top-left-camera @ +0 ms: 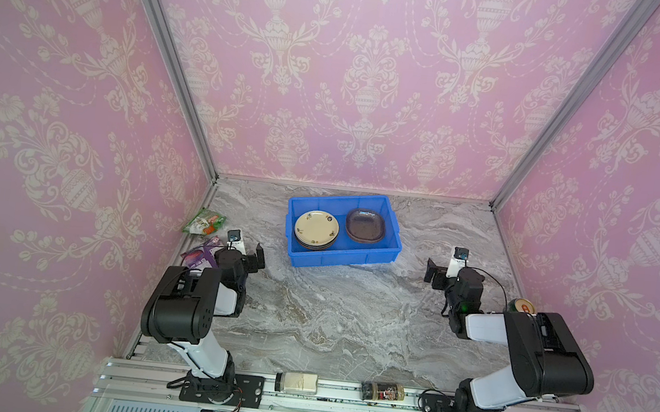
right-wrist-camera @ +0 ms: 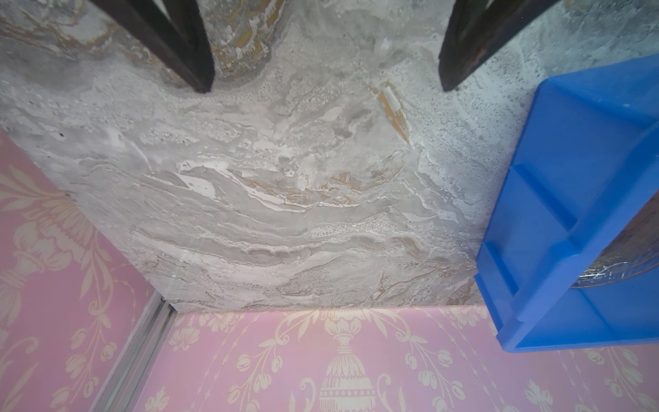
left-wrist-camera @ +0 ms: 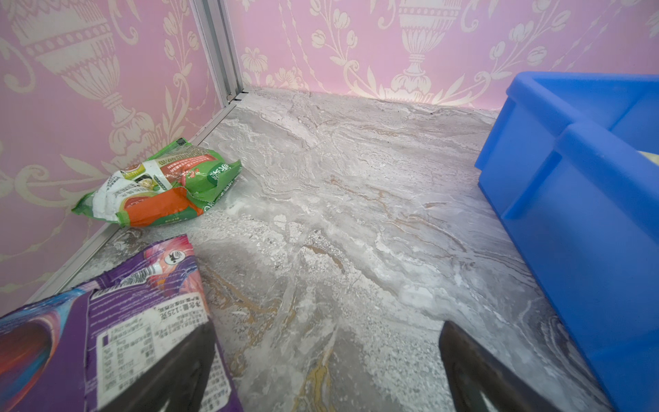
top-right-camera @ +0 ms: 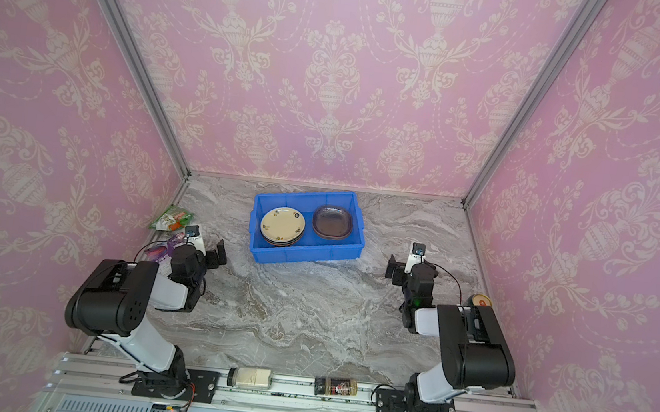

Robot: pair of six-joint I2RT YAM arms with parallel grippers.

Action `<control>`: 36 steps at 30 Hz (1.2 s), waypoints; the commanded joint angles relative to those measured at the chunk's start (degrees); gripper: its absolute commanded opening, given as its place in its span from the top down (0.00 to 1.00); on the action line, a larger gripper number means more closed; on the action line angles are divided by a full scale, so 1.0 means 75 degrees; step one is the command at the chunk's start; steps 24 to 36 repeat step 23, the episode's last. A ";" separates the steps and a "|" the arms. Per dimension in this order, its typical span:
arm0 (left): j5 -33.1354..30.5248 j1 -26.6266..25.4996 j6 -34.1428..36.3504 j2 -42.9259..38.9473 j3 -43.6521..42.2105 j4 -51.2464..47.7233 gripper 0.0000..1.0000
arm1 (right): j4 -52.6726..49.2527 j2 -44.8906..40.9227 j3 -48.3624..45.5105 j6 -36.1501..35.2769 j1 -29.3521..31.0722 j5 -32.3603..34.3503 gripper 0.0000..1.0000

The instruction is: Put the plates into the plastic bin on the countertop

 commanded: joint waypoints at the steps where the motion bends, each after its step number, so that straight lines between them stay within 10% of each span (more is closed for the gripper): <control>1: 0.0181 -0.0028 0.0104 -0.0075 0.0029 0.0034 0.01 | 0.0006 0.0005 0.0060 -0.0059 -0.0108 -0.0395 0.00; 36: 0.0180 -0.0028 0.0104 -0.0078 0.0025 0.0027 0.01 | 0.0007 0.0013 0.0060 -0.0070 -0.0108 -0.0408 0.00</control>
